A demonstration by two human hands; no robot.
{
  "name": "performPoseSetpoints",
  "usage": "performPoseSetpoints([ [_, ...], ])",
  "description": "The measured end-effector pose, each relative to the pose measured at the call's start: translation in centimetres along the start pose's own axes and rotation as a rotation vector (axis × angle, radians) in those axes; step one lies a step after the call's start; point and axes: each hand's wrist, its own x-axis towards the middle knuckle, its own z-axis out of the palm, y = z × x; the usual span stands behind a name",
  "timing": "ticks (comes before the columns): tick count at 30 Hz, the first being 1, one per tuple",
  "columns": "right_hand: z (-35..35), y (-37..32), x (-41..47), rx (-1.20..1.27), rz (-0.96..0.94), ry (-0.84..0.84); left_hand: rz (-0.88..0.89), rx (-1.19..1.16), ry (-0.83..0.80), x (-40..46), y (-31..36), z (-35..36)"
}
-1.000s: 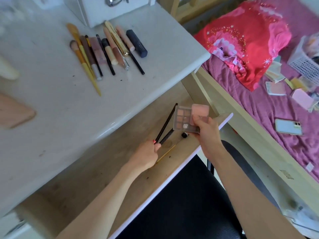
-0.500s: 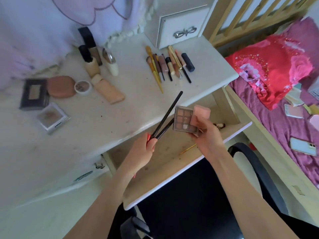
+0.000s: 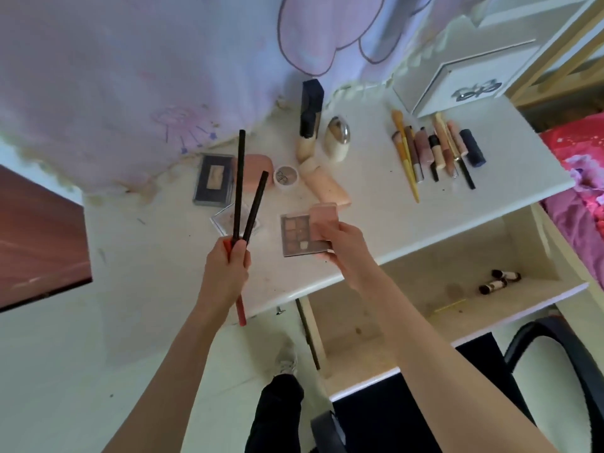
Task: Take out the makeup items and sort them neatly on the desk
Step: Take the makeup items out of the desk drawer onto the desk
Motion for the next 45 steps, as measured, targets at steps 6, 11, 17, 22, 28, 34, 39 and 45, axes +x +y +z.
performPoseSetpoints([
  [6,3.9,-0.3,3.3,-0.179,0.019,0.063,-0.045,-0.009,0.051,2.2,-0.9,-3.3],
  [11,5.0,-0.3,4.5,-0.566,-0.143,0.104,-0.068,-0.042,0.061,3.3,-0.6,-3.4],
  [17,5.4,-0.3,4.7,-0.813,-0.25,0.066,-0.043,-0.034,0.002,4.1,0.8,-2.5],
  [22,3.8,-2.7,3.0,-0.525,-0.35,0.049,-0.018,-0.005,-0.149,4.2,2.0,-1.2],
  [28,0.8,-5.2,1.3,-0.199,-0.218,-0.038,0.149,0.219,-0.437,2.9,3.4,4.6],
  [34,-5.4,-5.6,1.5,-0.136,-0.185,0.155,0.113,0.212,-0.577,2.3,5.0,12.4],
  [39,-11.4,-5.9,4.2,-0.466,-0.161,0.31,-0.017,0.158,-0.474,3.7,7.4,18.1],
  [45,-14.7,-7.0,8.8,-0.869,-0.121,0.266,0.052,0.413,-0.4,7.5,8.3,22.2],
])
